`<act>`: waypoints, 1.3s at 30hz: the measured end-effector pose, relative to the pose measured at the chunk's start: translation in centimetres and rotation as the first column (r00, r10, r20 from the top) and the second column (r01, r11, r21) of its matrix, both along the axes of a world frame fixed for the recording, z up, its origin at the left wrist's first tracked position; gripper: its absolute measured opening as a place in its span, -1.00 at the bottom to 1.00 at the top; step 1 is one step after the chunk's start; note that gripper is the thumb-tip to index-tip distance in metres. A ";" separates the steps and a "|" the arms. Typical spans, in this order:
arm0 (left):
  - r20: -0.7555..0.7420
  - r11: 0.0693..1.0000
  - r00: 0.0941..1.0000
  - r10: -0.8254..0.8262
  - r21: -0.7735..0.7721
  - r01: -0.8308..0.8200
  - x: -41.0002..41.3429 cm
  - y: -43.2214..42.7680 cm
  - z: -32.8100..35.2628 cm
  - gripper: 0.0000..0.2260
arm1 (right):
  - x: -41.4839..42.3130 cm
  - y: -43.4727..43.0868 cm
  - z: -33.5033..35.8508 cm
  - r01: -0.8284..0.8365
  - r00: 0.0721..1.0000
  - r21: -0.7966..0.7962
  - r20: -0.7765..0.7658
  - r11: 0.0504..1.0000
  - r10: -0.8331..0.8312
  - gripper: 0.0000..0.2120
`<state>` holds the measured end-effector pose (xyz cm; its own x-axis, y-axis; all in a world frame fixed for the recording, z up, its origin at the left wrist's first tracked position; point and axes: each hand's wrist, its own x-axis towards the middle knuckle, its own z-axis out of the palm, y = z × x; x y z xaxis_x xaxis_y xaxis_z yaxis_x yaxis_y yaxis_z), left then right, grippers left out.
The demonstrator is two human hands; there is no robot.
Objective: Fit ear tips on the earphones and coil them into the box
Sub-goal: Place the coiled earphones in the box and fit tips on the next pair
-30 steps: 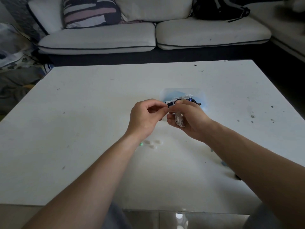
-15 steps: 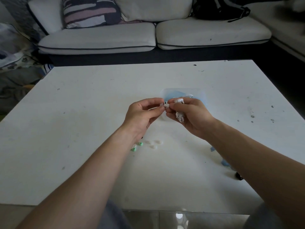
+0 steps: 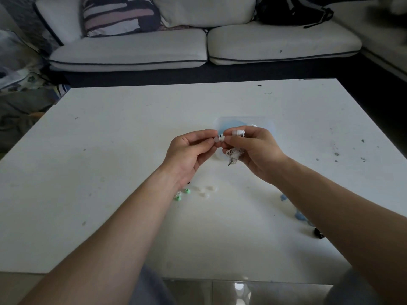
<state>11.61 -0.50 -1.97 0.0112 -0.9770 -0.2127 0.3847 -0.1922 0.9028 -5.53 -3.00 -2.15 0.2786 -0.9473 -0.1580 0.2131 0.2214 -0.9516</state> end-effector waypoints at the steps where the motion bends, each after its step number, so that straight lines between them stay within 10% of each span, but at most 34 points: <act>1: -0.002 1.000 1.000 -0.001 0.002 0.001 0.0 0.0 0.0 -0.83 | 0.0 0.0 0.0 -0.002 1.000 -0.001 -0.009 1.000 0.002 -0.88; 39: -0.012 0.998 1.000 0.009 0.055 -0.008 -0.5 0.2 -0.4 -0.84 | -0.4 -0.1 -0.1 -0.029 0.989 -0.085 -0.148 0.996 0.016 -0.85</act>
